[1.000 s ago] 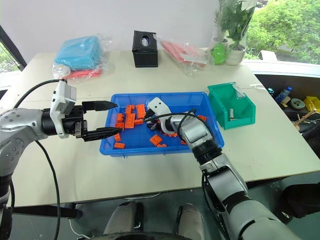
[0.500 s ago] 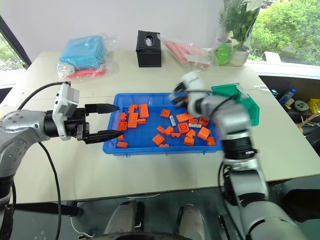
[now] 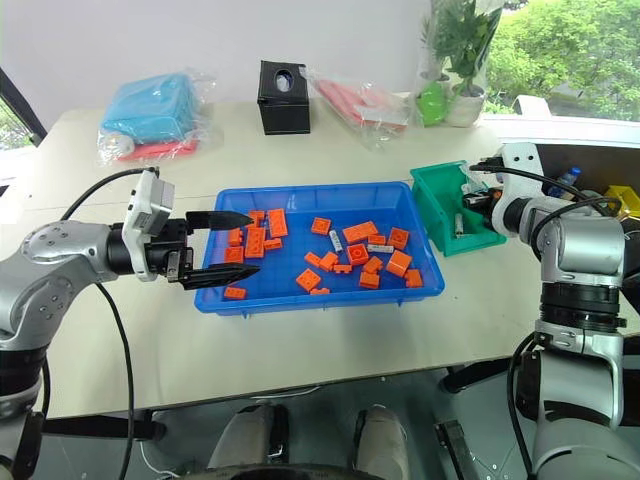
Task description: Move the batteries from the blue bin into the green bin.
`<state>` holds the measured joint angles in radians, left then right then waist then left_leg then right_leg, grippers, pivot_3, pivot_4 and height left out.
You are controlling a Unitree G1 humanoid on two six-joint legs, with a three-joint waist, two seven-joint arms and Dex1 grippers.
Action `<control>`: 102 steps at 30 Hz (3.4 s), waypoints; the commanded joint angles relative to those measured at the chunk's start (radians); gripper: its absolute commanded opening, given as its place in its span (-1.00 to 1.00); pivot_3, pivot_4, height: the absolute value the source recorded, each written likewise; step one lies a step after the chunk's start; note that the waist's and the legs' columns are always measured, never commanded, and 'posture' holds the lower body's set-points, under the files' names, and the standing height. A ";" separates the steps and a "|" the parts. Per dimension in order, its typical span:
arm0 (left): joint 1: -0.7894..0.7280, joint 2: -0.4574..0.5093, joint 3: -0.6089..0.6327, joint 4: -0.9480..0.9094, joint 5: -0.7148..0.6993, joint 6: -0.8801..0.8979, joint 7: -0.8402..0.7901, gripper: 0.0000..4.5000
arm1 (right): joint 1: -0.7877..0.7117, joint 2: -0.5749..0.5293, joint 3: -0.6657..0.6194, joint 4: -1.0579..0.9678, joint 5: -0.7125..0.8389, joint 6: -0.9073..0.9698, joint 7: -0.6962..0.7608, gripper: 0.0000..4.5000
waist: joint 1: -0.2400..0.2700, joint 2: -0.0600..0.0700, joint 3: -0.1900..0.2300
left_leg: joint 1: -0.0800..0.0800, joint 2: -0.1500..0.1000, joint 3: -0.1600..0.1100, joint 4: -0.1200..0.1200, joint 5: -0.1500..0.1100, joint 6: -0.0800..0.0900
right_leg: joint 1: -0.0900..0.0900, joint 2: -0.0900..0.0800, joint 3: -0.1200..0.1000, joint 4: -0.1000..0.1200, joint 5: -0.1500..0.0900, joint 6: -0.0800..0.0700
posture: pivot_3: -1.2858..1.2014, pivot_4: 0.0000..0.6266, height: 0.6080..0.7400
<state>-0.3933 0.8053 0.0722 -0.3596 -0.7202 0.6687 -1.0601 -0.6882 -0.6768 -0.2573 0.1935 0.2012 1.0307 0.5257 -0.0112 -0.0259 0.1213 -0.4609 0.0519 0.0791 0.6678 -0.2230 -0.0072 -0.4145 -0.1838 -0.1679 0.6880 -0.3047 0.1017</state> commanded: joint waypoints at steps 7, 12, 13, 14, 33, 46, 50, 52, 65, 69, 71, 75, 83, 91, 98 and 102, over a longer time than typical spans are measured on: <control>0.022 0.008 0.036 -0.049 -0.018 0.001 0.021 1.00 | -0.072 0.025 0.082 -0.092 0.056 -0.035 0.038 0.54 | 0.000 0.001 0.001 | 0.000 0.000 -0.001 0.001 0.000 0.000 | -0.002 -0.001 0.000 -0.001 0.000 0.000 | 0.03 -0.52 -0.58; 0.033 0.014 0.045 -0.067 -0.029 0.010 0.036 1.00 | -0.067 0.206 0.143 -0.275 0.136 0.145 -0.024 0.54 | -0.003 0.000 0.000 | 0.000 0.002 -0.001 0.000 0.000 0.000 | 0.000 0.001 0.000 0.000 0.000 0.000 | 0.03 -0.52 -0.58; 0.034 0.014 0.046 -0.070 -0.031 0.013 0.040 1.00 | -0.056 0.240 0.163 -0.299 0.145 0.172 -0.035 0.54 | -0.002 0.000 0.000 | 0.000 0.002 -0.002 0.000 0.000 0.000 | -0.003 0.001 0.000 0.000 0.000 0.000 | 0.03 -0.52 -0.58; 0.033 0.014 0.048 -0.071 -0.031 0.016 0.041 1.00 | -0.045 0.272 0.177 -0.315 0.150 0.192 -0.049 0.54 | 0.001 0.000 0.000 | 0.000 0.002 -0.001 0.000 0.000 0.000 | -0.005 0.001 0.000 0.000 0.000 0.000 | 0.03 -0.52 -0.58; 0.017 0.026 0.056 -0.076 -0.042 0.024 0.065 1.00 | 0.003 0.396 0.321 -0.197 0.125 0.143 -0.122 0.54 | 0.021 0.001 0.000 | -0.002 0.000 -0.001 0.001 0.000 0.000 | -0.006 0.001 0.000 0.001 0.000 0.000 | 0.03 -0.52 -0.58; 0.012 0.036 0.060 -0.068 -0.042 0.020 0.062 1.00 | -0.020 0.418 0.401 -0.030 0.063 -0.008 -0.094 -0.33 | 0.021 0.000 0.000 | -0.002 0.000 -0.001 0.002 0.000 0.000 | -0.006 0.001 0.000 0.001 0.000 0.000 | 0.03 -0.52 -0.58; 0.011 0.036 0.061 -0.065 -0.042 0.019 0.059 1.00 | -0.021 0.421 0.384 -0.052 0.067 0.000 -0.092 -0.98 | 0.020 0.000 0.000 | -0.002 0.000 -0.001 0.002 0.000 0.000 | -0.006 0.001 0.000 0.001 0.000 0.000 | 0.03 -0.52 -0.58; 0.009 0.034 0.059 -0.059 -0.038 0.015 0.055 1.00 | -0.024 0.415 0.360 -0.086 0.078 0.023 -0.096 -0.98 | 0.021 0.000 0.000 | -0.002 0.000 -0.001 0.002 0.000 0.000 | -0.006 0.001 0.000 0.001 0.000 0.000 | 0.03 -0.52 -0.58; -0.003 0.003 0.017 -0.027 -0.021 -0.005 0.032 1.00 | -0.080 0.044 -0.003 -0.173 0.133 0.146 -0.109 -0.98 | 0.023 -0.001 -0.001 | -0.002 -0.001 -0.001 0.001 0.000 0.000 | -0.005 0.000 0.000 -0.001 0.000 -0.001 | 0.03 -0.52 -0.58; -0.031 -0.017 -0.005 -0.014 -0.013 -0.003 0.032 1.00 | -0.037 -0.028 0.014 -0.086 0.111 0.080 -0.078 -0.98 | 0.018 -0.001 -0.001 | -0.001 0.000 0.000 0.000 0.000 0.000 | -0.005 0.001 0.000 -0.001 0.000 0.000 | 0.03 -0.52 -0.58; -0.041 -0.019 -0.011 -0.007 -0.009 -0.003 0.026 1.00 | -0.034 -0.036 0.023 -0.045 0.104 0.048 -0.071 -0.76 | 0.014 0.000 0.000 | -0.001 0.000 0.000 0.000 0.000 0.000 | -0.004 0.001 0.000 -0.001 0.000 0.000 | 0.03 -0.52 -0.58; -0.062 -0.021 -0.018 0.006 -0.003 -0.001 0.017 1.00 | -0.043 -0.050 0.060 0.022 0.076 -0.036 -0.047 0.13 | 0.015 0.000 0.000 | -0.001 0.000 0.000 0.000 0.000 0.000 | -0.005 0.001 0.000 -0.001 0.000 0.000 | 0.03 -0.52 -0.58; -0.052 -0.013 -0.011 -0.011 -0.005 0.007 0.015 1.00 | 0.006 -0.192 0.216 -0.125 0.118 -0.264 0.353 0.31 | 0.021 0.002 0.001 | -0.001 0.000 0.000 0.001 0.000 0.000 | -0.004 0.000 0.000 -0.001 0.000 0.000 | 0.03 -0.52 -0.58; -0.056 -0.012 -0.010 -0.026 -0.009 0.016 0.026 1.00 | -0.010 -0.245 0.441 -0.045 0.019 -0.501 0.666 0.31 | 0.023 0.001 0.001 | -0.001 0.000 0.000 0.001 0.000 0.000 | -0.004 0.000 0.000 -0.002 -0.001 0.001 | 0.03 -0.52 -0.58; -0.038 -0.002 0.012 -0.054 -0.018 0.027 0.046 1.00 | -0.084 -0.162 0.548 0.121 -0.084 -0.622 0.740 0.31 | 0.021 0.001 0.001 | -0.001 0.000 0.000 0.001 0.000 0.000 | -0.003 0.000 0.000 -0.002 0.000 0.000 | 0.03 -0.52 -0.58; -0.020 0.006 0.031 -0.071 -0.024 0.030 0.062 1.00 | -0.114 -0.121 0.579 0.201 -0.130 -0.673 0.769 0.31 | 0.021 0.001 0.001 | -0.001 0.000 0.000 0.001 0.000 -0.001 | -0.003 0.000 0.000 -0.002 0.000 0.000 | 0.03 -0.52 -0.58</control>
<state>-0.4124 0.7987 0.0650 -0.4017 -0.7313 0.6977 -1.0046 -0.7717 -0.7975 0.3294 0.3857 0.0858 0.3846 1.2828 0.0094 -0.0253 0.1221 -0.4614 0.0517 0.0788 0.6691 -0.2228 -0.0079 -0.4175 -0.1843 -0.1681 0.6864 -0.3045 0.1016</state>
